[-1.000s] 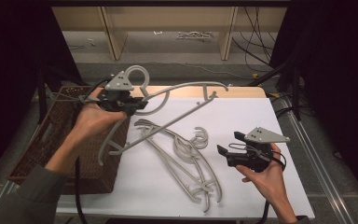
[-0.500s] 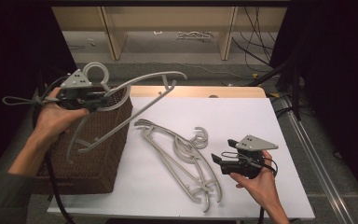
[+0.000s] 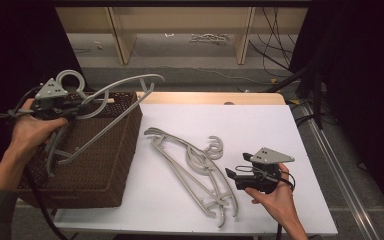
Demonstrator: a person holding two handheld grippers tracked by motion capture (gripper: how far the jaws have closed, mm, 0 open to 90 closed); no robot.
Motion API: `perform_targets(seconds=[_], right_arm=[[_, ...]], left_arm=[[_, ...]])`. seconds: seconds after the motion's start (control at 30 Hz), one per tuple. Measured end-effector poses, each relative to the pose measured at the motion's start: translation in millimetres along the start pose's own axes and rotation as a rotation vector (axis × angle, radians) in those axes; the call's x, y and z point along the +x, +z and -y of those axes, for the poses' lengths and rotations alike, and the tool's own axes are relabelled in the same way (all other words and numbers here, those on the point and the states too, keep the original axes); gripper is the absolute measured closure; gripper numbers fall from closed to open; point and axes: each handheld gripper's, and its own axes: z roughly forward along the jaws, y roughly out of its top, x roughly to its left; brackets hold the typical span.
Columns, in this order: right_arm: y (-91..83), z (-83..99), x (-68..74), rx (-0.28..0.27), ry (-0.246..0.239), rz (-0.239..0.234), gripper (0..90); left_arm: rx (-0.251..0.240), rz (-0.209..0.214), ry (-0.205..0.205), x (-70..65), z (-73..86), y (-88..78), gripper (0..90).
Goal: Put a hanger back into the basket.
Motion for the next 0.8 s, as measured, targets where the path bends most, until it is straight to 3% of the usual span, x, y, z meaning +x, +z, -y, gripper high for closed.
perform_targets(seconds=[0.1,0.13,0.17,0.27,0.33,0.43,0.8], right_arm=[[0.4,0.7,0.2,0.002,0.000,0.003,22.6],[0.2,0.7,0.3,0.001,0.001,0.003,22.6],[0.2,0.7,0.3,-0.001,0.001,0.003,22.6],[0.1,0.8,0.3,-0.006,0.003,0.003,22.6],[0.5,1.2,0.2,-0.002,0.002,0.006,22.6],[1.4,1.3,0.1,0.000,0.000,0.004,22.5],[1.8,2.0,-0.7,0.003,0.003,0.005,22.7]], left_arm=[[-0.011,-0.016,-0.048,4.7,12.0,1.8,81.2],[-0.002,-0.019,-0.034,6.6,13.6,1.3,81.1],[0.007,-0.025,-0.050,8.6,19.3,1.5,81.2],[0.034,-0.035,-0.048,13.9,28.7,1.2,81.2],[0.031,-0.046,-0.073,16.6,35.7,2.6,81.1],[0.064,-0.060,-0.079,21.3,43.3,1.8,81.1],[0.107,-0.091,-0.131,32.6,67.7,4.2,81.1]])
